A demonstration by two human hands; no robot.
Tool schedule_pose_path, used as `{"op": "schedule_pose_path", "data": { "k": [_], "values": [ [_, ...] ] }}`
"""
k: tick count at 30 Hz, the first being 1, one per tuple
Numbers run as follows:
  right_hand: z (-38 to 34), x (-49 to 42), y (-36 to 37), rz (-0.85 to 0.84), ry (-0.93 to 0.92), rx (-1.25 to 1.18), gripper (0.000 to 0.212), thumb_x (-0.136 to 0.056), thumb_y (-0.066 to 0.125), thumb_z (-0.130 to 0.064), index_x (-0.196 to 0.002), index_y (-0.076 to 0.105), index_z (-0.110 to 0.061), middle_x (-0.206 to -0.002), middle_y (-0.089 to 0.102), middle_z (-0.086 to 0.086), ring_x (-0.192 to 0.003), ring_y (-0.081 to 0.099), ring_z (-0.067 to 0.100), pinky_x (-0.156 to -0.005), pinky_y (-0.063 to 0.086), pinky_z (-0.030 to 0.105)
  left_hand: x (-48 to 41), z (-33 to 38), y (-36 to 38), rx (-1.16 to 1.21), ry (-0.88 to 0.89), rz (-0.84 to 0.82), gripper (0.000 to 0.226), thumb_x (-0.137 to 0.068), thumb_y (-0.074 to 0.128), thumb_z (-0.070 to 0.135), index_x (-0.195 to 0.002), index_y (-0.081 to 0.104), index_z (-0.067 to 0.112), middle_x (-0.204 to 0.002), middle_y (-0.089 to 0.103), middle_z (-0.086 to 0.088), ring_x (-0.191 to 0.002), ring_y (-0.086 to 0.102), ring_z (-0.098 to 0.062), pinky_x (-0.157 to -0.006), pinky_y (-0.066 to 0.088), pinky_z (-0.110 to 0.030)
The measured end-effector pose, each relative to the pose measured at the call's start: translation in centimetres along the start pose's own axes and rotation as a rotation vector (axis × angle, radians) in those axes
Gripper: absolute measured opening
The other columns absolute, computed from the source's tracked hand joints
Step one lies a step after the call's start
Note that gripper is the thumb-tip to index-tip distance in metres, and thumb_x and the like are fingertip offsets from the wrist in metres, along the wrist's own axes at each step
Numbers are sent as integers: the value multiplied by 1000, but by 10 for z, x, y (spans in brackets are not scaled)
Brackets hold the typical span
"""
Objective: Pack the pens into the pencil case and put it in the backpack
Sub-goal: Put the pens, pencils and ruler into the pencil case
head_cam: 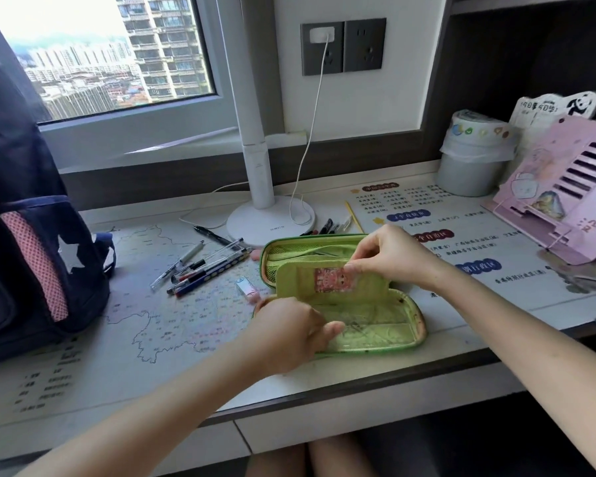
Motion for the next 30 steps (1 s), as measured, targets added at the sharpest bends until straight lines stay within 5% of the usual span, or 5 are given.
{"op": "schedule_pose_path", "data": {
  "k": [8,12,17,23,30],
  "values": [
    [-2,33,0,-449,-78,115,12,-82,66,-34,-88,73,-26,-81,73,-10,-74,67,12,-68,56,32,24,-44,-64,254,-242,479,56,-86,45,58,-48,55,18,-36,46,7,-39,45,-11,-41,28,-10],
    [6,14,-6,-59,-58,140,12,-85,63,-26,-91,73,-23,-86,71,-11,-77,62,0,-70,49,19,6,-70,-60,191,-376,472,30,-87,57,35,-59,57,23,-51,50,17,-48,45,2,-46,25,-13],
    [19,-19,4,304,45,307,16,-86,61,-25,-86,74,-16,-83,72,-4,-75,63,12,-59,45,22,-13,-99,-35,332,-549,534,17,-84,63,23,-76,70,10,-69,62,3,-64,56,-12,-54,38,-16],
    [48,-38,21,44,283,599,29,-84,63,-39,-85,67,-10,-89,68,2,-81,63,19,-65,47,29,-33,-100,-22,367,-510,445,11,-83,64,23,-79,70,15,-77,64,2,-72,56,-14,-66,49,-31],
    [66,-42,24,279,208,408,12,-89,55,-15,-96,64,-13,-99,65,2,-87,58,17,-73,47,28,-80,-43,0,282,-162,274,17,-85,61,24,-96,69,15,-95,63,-3,-91,56,-21,-76,44,-29]
  ]
}}
Point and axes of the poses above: each hand's wrist, its own x-axis away from the middle knuckle, its own y-axis out of the palm, z = x × y, the point moved 2 cm from there along -x, towards the middle knuckle
